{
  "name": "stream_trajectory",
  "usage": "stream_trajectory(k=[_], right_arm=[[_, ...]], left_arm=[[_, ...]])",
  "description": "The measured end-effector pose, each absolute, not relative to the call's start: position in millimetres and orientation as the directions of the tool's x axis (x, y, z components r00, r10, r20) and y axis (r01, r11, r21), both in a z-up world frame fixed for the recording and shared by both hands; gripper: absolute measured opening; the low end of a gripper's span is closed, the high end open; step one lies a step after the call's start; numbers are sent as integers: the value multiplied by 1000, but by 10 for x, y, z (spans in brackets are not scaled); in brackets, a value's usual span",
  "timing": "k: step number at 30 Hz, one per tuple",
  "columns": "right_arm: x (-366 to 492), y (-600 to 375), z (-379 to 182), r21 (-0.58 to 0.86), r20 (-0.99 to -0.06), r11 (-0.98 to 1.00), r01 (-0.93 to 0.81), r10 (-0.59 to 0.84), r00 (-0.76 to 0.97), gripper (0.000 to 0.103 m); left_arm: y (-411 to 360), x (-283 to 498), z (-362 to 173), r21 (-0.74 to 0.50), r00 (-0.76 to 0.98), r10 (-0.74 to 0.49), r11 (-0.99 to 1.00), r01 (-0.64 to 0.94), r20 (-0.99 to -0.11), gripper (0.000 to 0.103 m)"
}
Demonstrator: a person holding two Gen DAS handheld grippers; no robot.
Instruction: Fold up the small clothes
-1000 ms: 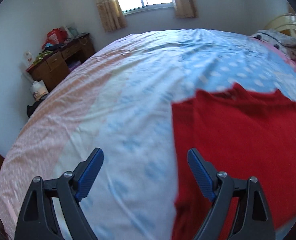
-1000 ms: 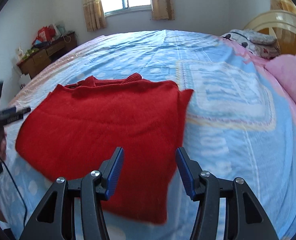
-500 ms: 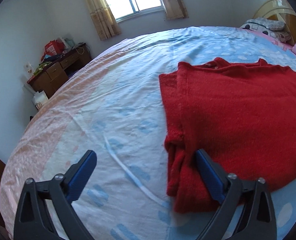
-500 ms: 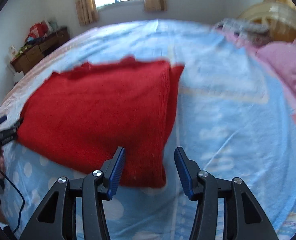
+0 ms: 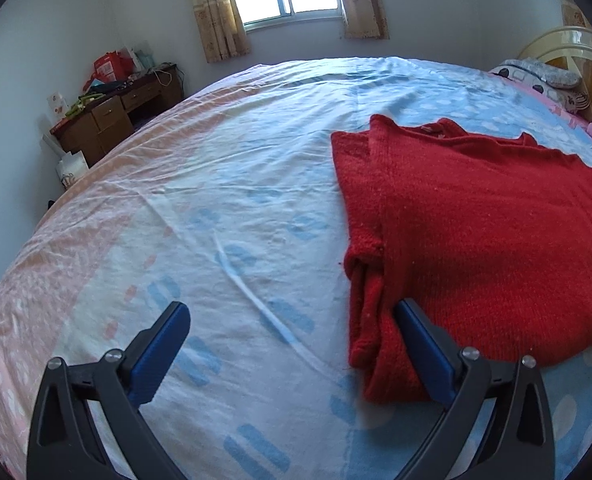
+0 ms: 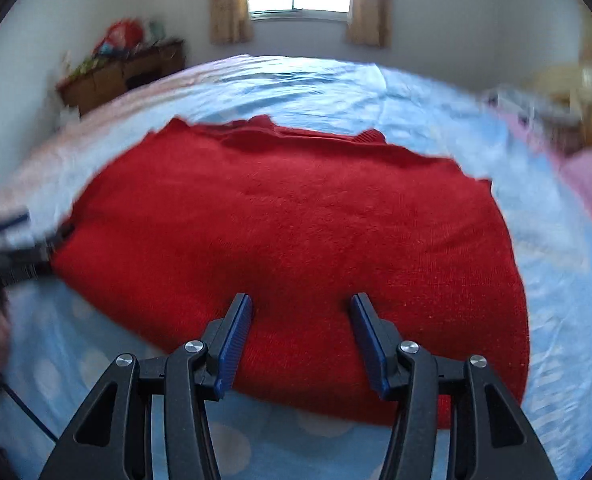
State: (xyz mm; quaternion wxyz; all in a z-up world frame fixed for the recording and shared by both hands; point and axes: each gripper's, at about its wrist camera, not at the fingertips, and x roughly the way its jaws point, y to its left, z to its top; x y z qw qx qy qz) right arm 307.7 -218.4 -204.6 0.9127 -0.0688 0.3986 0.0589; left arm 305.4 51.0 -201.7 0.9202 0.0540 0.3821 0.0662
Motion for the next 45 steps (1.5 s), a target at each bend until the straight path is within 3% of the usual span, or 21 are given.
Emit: stream_trajectory(k=[4, 9, 16, 34, 38, 45], right_arm=[[3037, -2139, -1988, -106, -746, 979, -176, 39, 664, 54], [3218, -1948, -1770, -38, -707, 985, -169, 93, 701, 54], [3394, -1354, -2049, -97, -737, 962, -253, 102, 669, 54], [3182, -1360, -2044, -120, -679, 964, -236, 93, 728, 55], [3154, -1336, -2066, -135, -672, 962, -238, 88, 735, 55], [3094, -1280, -2047, -161, -654, 955, -250, 86, 752, 55]], left_arm=[[535, 3050, -2020, 128, 700, 145, 989, -78, -699, 103], [564, 3036, -2023, 110, 700, 135, 991, -80, -701, 103], [619, 3023, -2034, 71, 698, 106, 994, -79, -708, 103], [821, 2781, -1966, -15, 725, -4, 1000, -9, -689, 103], [925, 2758, -1981, 14, 724, 29, 1000, -27, -689, 103], [1224, 2858, -1932, -81, 711, -28, 996, -40, -703, 103]])
